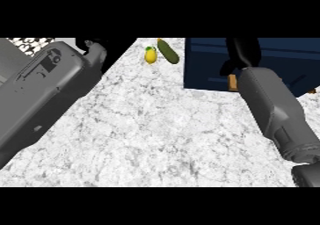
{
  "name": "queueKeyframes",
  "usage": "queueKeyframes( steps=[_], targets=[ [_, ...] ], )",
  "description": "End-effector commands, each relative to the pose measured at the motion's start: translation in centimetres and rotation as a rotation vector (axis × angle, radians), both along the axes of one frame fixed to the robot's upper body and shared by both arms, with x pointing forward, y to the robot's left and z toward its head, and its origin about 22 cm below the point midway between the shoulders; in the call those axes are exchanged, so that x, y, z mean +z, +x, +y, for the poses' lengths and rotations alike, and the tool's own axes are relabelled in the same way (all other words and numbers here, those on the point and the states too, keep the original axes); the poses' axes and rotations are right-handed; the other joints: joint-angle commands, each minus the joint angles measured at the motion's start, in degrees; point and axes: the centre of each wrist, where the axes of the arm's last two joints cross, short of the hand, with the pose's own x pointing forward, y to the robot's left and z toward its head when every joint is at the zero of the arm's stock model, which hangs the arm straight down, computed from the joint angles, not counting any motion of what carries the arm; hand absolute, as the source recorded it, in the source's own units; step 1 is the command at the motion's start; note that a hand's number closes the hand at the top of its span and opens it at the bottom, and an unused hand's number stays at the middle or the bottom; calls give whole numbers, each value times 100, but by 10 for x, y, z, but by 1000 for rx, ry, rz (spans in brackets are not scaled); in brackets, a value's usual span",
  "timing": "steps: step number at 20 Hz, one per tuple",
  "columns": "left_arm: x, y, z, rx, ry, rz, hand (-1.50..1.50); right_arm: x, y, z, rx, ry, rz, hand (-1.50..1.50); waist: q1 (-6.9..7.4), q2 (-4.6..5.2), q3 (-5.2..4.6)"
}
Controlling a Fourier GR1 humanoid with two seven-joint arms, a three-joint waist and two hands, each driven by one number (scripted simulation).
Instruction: Pick up the can, place it into the drawer and close the drawer
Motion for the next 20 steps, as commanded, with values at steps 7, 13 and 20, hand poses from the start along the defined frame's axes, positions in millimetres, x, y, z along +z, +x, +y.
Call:
queueKeyframes(
  steps=[7, 13, 20],
  targets=[
    [-3, -10, 2, -31, 1, 3, -150, 50, 17, -7, 5, 26, -20, -150, 198, 63, -9],
    [3, -13, 8, -32, -17, 21, -150, 35, 15, 21, 140, 420, 85, -150, 179, 10, 16],
    [-5, -18, 9, -34, -5, 24, -150, 47, 19, 13, 174, 702, 92, -150, 161, 29, 0]
  ],
)
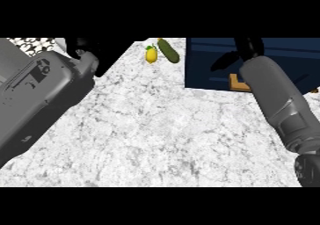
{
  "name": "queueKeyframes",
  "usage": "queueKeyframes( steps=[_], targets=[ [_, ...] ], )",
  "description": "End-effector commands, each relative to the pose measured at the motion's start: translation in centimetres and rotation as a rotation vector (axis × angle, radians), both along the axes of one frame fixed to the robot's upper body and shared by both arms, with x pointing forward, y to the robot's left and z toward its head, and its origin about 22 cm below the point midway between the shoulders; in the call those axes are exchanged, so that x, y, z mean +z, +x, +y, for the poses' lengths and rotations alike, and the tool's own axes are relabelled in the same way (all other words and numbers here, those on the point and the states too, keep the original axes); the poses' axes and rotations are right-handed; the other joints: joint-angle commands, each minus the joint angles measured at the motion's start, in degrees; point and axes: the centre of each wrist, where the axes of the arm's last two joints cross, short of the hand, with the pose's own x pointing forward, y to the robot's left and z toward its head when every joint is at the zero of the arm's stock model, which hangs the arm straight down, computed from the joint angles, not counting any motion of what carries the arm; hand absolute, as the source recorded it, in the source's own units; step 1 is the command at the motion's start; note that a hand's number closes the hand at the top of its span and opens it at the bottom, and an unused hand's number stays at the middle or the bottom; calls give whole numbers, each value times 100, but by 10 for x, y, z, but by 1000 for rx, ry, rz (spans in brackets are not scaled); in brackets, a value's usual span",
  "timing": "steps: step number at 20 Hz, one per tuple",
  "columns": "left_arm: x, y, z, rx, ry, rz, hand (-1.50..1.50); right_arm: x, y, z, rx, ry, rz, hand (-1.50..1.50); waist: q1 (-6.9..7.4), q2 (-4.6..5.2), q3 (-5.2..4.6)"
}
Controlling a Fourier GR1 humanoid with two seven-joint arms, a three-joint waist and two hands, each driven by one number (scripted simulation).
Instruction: Pick up the can, place it into the drawer and close the drawer
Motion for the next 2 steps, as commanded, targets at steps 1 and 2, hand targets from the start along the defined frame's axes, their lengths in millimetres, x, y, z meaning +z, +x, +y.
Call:
queueKeyframes(
  steps=[1, 2],
  targets=[
    [-3, -4, 11, 7, 3, 5, -150, 31, 9, 16, 31, 238, -55, -150, 105, -66, -48],
    [-9, -6, 4, 5, 7, -2, -150, 27, 8, 12, 23, 235, -39, -150, 87, -39, -49]
  ],
)
